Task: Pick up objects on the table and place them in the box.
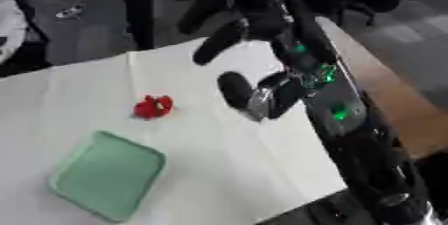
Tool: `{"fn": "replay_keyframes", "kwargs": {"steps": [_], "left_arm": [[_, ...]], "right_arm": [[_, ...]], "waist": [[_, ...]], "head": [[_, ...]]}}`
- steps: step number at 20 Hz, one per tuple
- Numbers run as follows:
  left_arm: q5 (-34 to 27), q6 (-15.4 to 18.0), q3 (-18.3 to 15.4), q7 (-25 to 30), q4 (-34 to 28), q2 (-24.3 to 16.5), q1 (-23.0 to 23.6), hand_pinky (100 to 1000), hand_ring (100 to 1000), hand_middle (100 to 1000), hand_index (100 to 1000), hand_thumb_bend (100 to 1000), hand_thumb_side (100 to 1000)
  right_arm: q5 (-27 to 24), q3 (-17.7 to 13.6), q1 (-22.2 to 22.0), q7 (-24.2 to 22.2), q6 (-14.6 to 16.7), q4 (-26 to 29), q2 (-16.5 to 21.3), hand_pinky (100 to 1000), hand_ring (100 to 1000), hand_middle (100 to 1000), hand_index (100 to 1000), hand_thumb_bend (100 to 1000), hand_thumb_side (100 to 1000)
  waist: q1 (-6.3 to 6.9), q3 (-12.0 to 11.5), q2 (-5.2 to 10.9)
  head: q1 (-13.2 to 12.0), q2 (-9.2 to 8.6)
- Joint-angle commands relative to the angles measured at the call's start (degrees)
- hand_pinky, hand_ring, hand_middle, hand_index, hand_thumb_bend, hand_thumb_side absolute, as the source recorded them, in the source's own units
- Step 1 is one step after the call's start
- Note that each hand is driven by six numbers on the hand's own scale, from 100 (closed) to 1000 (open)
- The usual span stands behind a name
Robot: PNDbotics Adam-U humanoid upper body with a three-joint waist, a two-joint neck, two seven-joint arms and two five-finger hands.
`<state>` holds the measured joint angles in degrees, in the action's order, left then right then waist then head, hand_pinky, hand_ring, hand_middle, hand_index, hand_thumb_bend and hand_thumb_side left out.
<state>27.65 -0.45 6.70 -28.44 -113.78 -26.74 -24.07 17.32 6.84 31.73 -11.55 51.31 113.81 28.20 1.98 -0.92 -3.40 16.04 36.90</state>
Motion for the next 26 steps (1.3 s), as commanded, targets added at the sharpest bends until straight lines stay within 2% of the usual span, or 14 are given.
{"fn": "replay_keyframes", "kwargs": {"steps": [1, 4, 7, 9, 11, 13, 15, 17, 18, 20, 21, 22, 25, 26], "left_arm": [[-0.29, 0.53, 0.51, 2.26, -0.81, -1.75, -1.11, 335, 253, 449, 591, 478, 548], [0.18, 0.02, 0.62, 3.98, -0.81, -1.74, -1.11, 331, 249, 435, 559, 490, 529], [0.38, -0.39, 0.60, 4.66, -0.81, -1.74, -1.13, 335, 252, 439, 575, 515, 523], [0.59, -0.50, 0.61, 5.13, -0.81, -1.75, -1.10, 332, 241, 418, 530, 534, 502], [0.72, -0.53, 0.64, 5.51, -0.81, -1.75, -1.15, 323, 208, 361, 448, 493, 483], [1.07, 0.39, 0.51, 4.58, -0.81, -1.77, -1.29, 325, 204, 352, 426, 454, 473], [2.25, 1.31, 0.15, 2.91, -0.81, -1.79, -1.39, 323, 207, 357, 424, 440, 450], [3.16, 1.25, -0.06, 1.93, -0.81, -1.68, -1.37, 330, 227, 382, 434, 453, 458], [3.31, 1.08, -0.09, 1.57, -0.81, -1.61, -1.32, 334, 239, 403, 454, 482, 483], [2.55, -0.01, -0.38, 0.22, -0.81, -1.35, -1.03, 340, 266, 447, 522, 429, 528], [2.05, -0.64, -0.50, -0.43, -0.81, -1.33, -0.94, 351, 285, 469, 572, 448, 568], [1.52, -1.52, -0.84, -1.16, -0.81, -1.25, -0.78, 372, 325, 510, 655, 455, 643], [0.68, -3.05, -1.34, -2.85, -0.81, -1.33, -0.61, 403, 383, 563, 716, 491, 662], [0.62, -3.18, -1.42, -3.22, -0.81, -1.36, -0.56, 423, 417, 595, 743, 498, 666]], "right_arm": [[-4.27, 1.11, 1.69, -5.44, 0.64, 0.78, 0.39, 536, 793, 613, 579, 100, 676], [-8.46, 0.62, 2.12, -9.29, 0.66, 0.78, 0.35, 540, 791, 611, 576, 100, 673], [-11.81, -0.16, 2.33, -12.17, 0.66, 0.78, 0.35, 541, 797, 611, 574, 100, 666], [-13.63, -0.59, 2.37, -13.62, 0.66, 0.78, 0.36, 539, 791, 610, 573, 100, 666], [-15.36, -0.80, 2.35, -14.98, 0.66, 0.78, 0.34, 536, 783, 610, 573, 100, 664], [-17.22, -0.95, 2.29, -16.17, 0.66, 0.78, 0.31, 533, 791, 619, 579, 100, 668], [-19.19, -1.07, 1.91, -17.43, 0.66, 0.78, 0.35, 535, 782, 645, 593, 100, 671], [-21.79, -1.07, 1.11, -18.79, 0.66, 0.78, 0.36, 536, 743, 682, 628, 100, 687], [-23.22, -1.03, 0.69, -19.50, 0.66, 0.78, 0.35, 535, 728, 688, 637, 100, 695], [-25.68, -1.67, -0.42, -20.49, 0.27, 0.78, 0.32, 533, 710, 722, 667, 100, 713], [-26.27, -2.25, -0.80, -20.65, -0.32, 0.78, 0.31, 532, 697, 725, 671, 100, 717], [-26.41, -3.28, -1.31, -20.24, -2.43, 0.78, 0.36, 540, 682, 743, 702, 100, 746], [-25.38, -4.93, -0.83, -17.68, -10.79, 0.78, 1.19, 544, 661, 758, 726, 100, 771], [-24.95, -5.02, -0.23, -16.67, -13.12, 0.78, 1.68, 550, 660, 781, 761, 100, 790]], "waist": [[-0.10, -0.12, 0.82], [-0.10, -0.08, 0.84], [-0.10, -0.07, 0.86], [-0.10, -0.03, 0.85], [-0.10, -0.02, 0.85], [-0.10, -0.03, 0.88], [-0.10, -0.08, 0.92], [-0.11, -0.18, 0.96], [-0.10, -0.25, 0.98], [-0.08, -0.42, 1.06], [-0.06, -0.49, 1.09], [-0.03, -0.56, 1.06], [0.00, -0.67, 0.95], [0.02, -0.68, 0.87]], "head": [[-2.40, -1.36], [-2.96, -1.46], [-2.94, -1.19], [-2.84, -1.07], [-2.80, -0.98], [-2.71, -0.70], [-2.31, 0.02], [-1.55, 1.59], [-1.08, 2.76], [-0.27, 5.14], [-0.02, 5.96], [0.38, 6.60], [1.55, 7.15], [1.97, 7.19]]}}
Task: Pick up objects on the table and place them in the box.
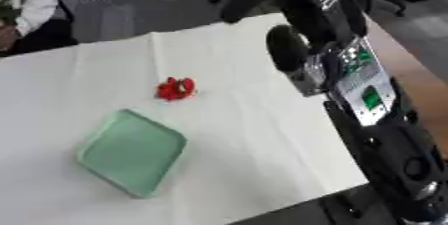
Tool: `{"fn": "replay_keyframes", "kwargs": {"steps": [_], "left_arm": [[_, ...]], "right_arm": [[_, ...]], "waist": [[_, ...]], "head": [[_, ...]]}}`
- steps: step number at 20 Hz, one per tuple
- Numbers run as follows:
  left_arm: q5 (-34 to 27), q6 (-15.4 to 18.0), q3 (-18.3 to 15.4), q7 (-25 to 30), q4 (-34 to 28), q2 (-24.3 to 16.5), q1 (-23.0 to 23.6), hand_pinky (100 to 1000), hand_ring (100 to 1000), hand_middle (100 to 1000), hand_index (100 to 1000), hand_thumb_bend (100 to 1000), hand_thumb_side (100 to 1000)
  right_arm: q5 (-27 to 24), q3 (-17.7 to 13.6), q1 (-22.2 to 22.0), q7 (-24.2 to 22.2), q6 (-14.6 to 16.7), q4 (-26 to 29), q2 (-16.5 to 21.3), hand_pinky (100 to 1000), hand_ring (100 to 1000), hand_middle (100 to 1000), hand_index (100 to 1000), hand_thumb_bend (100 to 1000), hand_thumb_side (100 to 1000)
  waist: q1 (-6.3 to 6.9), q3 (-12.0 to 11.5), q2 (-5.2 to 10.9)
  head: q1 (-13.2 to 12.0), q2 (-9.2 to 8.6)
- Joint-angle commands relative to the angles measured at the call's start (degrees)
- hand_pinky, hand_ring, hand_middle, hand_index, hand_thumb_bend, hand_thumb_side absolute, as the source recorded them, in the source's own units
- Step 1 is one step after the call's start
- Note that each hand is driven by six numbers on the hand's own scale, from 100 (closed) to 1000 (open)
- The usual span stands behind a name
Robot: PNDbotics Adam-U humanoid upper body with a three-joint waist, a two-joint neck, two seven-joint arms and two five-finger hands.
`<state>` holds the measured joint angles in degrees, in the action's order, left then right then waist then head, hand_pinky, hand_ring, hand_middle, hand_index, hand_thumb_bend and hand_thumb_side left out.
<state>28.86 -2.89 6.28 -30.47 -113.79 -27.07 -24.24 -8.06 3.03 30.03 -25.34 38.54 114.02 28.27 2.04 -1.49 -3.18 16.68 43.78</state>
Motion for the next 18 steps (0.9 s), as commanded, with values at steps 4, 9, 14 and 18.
{"fn": "replay_keyframes", "kwargs": {"steps": [4, 9, 14, 18], "left_arm": [[-0.58, -1.07, -1.25, -2.03, -0.80, -1.13, -0.04, 448, 455, 626, 768, 502, 663], [-0.45, -1.44, -1.21, -1.73, -0.80, -1.12, 0.09, 460, 470, 643, 783, 505, 658], [-0.46, -1.46, -1.07, -1.24, -0.80, -0.98, -0.01, 464, 472, 646, 785, 505, 658], [-0.49, -1.41, -0.97, -0.95, -0.80, -0.84, -0.09, 465, 471, 646, 785, 502, 659]], "right_arm": [[2.80, -0.43, 4.93, 0.94, -6.68, 0.57, 3.42, 572, 686, 810, 807, 100, 814], [6.21, 2.18, 10.58, 3.58, -10.40, -1.55, 4.98, 588, 705, 826, 828, 100, 832], [9.04, 5.03, 16.03, 3.01, -9.85, -8.03, 4.97, 612, 726, 847, 847, 100, 864], [11.16, 7.17, 20.35, 2.86, -8.26, -14.93, 4.19, 621, 726, 854, 856, 100, 874]], "waist": [[0.05, -0.13, 0.37], [0.05, -0.34, 0.20], [0.02, -0.67, 0.20], [0.03, -0.91, 0.17]], "head": [[2.18, 0.33], [3.07, 0.34], [3.56, 0.34], [3.60, 0.34]]}}
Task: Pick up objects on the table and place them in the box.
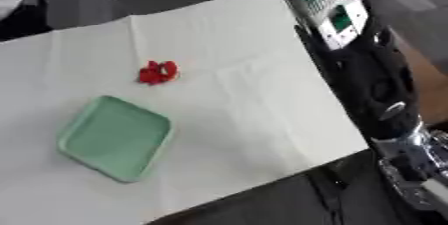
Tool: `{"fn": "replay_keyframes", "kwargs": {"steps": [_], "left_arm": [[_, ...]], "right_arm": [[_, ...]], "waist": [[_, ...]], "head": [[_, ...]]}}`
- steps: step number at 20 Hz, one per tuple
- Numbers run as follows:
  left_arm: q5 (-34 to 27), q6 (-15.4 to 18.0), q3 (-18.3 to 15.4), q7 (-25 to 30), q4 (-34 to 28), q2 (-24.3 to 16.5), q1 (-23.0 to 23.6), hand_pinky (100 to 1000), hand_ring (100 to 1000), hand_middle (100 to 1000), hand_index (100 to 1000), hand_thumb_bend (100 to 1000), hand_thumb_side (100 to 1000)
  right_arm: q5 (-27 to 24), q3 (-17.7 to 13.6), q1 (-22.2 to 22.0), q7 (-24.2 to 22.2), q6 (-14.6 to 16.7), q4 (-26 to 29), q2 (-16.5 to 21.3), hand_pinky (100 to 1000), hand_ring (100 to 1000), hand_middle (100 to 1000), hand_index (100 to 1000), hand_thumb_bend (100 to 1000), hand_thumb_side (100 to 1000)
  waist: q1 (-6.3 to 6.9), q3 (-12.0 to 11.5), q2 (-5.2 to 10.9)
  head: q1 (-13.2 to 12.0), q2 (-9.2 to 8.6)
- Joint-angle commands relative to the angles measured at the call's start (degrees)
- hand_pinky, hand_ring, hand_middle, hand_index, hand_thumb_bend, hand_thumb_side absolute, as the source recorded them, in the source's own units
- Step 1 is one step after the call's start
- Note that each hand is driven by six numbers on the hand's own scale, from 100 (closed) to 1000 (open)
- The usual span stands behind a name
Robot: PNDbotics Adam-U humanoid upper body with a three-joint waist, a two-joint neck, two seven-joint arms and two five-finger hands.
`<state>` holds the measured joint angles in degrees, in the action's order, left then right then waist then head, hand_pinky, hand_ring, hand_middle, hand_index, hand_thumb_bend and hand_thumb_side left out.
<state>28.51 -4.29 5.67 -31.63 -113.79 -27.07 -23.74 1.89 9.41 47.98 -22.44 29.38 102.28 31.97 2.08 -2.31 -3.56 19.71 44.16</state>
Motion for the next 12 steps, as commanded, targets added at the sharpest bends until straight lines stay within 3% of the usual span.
{"fn": "replay_keyframes", "kwargs": {"steps": [1, 6, 7, 8, 12], "left_arm": [[-0.16, -0.04, -0.33, 0.29, -0.80, -0.80, -0.62, 465, 471, 646, 785, 502, 659], [-0.24, -0.02, -0.20, 0.56, -0.80, -0.59, -0.79, 465, 471, 646, 785, 500, 659], [-0.26, 0.01, -0.17, 0.61, -0.80, -0.53, -0.85, 465, 471, 647, 786, 500, 659], [-0.29, 0.04, -0.14, 0.65, -0.80, -0.49, -0.89, 465, 471, 647, 785, 499, 659], [-0.39, 0.26, 0.06, 0.89, -0.80, -0.33, -1.23, 465, 471, 647, 785, 498, 661]], "right_arm": [[1.89, 1.38, 3.56, -0.07, 1.37, -5.09, 0.21, 621, 724, 853, 857, 100, 873], [6.74, 3.59, 8.29, 0.63, 4.24, -13.69, -1.84, 646, 747, 861, 860, 100, 885], [8.17, 3.96, 9.19, 0.76, 4.66, -15.43, -2.47, 646, 751, 862, 861, 100, 856], [9.69, 4.24, 9.96, 1.00, 5.01, -17.04, -3.06, 647, 754, 862, 861, 100, 896], [16.92, 5.25, 12.76, 3.59, 6.46, -22.41, -5.46, 648, 782, 862, 864, 100, 897]], "waist": [[-0.01, -0.17, 0.53], [0.07, -0.50, 0.37], [0.08, -0.58, 0.34], [0.10, -0.65, 0.30], [0.06, -1.02, 0.09]], "head": [[0.64, -0.04], [0.88, -0.04], [1.05, -0.04], [1.25, -0.04], [2.21, -0.04]]}}
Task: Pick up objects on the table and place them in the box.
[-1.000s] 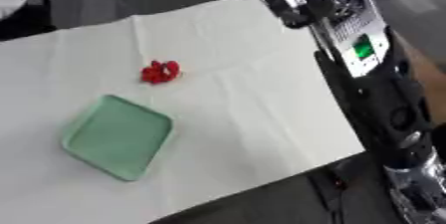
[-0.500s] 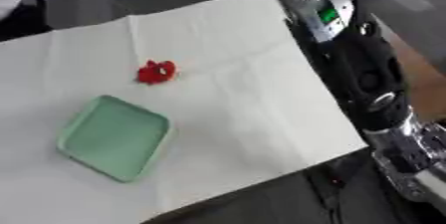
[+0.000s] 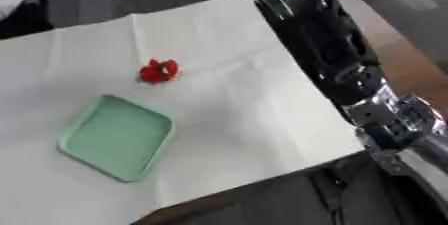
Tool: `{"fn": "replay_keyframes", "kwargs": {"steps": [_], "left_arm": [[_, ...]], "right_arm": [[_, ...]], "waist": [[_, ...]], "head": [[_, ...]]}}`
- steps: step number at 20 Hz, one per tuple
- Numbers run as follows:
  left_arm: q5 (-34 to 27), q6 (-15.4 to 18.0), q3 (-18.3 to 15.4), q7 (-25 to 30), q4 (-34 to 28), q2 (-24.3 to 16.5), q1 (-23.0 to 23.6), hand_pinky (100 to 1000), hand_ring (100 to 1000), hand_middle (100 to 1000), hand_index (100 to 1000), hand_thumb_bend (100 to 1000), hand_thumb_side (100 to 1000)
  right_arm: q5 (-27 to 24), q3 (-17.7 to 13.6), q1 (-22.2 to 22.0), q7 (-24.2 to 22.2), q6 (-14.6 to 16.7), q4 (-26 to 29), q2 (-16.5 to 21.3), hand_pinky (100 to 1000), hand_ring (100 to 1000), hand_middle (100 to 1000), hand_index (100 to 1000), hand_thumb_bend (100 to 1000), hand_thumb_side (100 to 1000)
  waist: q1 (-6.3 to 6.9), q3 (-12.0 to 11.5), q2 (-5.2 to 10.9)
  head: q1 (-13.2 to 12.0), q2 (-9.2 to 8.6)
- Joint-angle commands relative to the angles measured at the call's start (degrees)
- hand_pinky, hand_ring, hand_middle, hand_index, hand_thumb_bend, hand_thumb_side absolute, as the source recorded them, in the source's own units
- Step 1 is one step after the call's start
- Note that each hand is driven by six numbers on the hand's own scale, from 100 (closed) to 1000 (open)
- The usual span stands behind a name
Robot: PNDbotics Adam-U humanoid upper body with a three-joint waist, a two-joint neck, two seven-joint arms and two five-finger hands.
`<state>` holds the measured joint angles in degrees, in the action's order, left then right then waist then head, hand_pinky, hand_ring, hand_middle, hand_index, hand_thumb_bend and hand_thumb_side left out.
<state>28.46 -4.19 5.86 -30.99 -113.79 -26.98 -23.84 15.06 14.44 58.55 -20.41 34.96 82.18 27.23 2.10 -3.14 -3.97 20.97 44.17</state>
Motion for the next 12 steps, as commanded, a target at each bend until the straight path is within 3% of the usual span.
{"fn": "replay_keyframes", "kwargs": {"steps": [1, 2, 3, 12], "left_arm": [[-0.38, 0.22, -0.05, 0.33, -0.80, -0.34, -1.24, 466, 471, 647, 785, 498, 661], [-0.41, 0.25, 0.00, 0.40, -0.80, -0.29, -1.33, 466, 471, 647, 785, 497, 662], [-0.44, 0.32, 0.05, 0.47, -0.80, -0.20, -1.48, 466, 471, 646, 785, 498, 661], [-0.56, 0.85, 0.31, 0.75, -0.80, 0.40, -2.59, 470, 472, 647, 785, 498, 660]], "right_arm": [[5.49, 0.50, 2.74, 2.30, 1.33, -3.58, -1.33, 650, 784, 863, 865, 100, 900], [7.00, 0.72, 3.16, 3.00, 1.82, -4.76, -1.86, 653, 787, 861, 866, 100, 868], [8.58, 0.95, 3.63, 3.41, 2.14, -6.21, -2.44, 655, 787, 862, 867, 100, 911], [19.83, 1.29, 3.63, 8.43, 4.75, -16.20, -6.60, 679, 789, 860, 873, 100, 954]], "waist": [[0.03, -0.32, 0.45], [0.02, -0.40, 0.41], [0.00, -0.53, 0.35], [-0.14, -1.29, 0.03]], "head": [[1.04, -0.05], [1.15, -0.05], [1.46, -0.05], [2.59, -0.05]]}}
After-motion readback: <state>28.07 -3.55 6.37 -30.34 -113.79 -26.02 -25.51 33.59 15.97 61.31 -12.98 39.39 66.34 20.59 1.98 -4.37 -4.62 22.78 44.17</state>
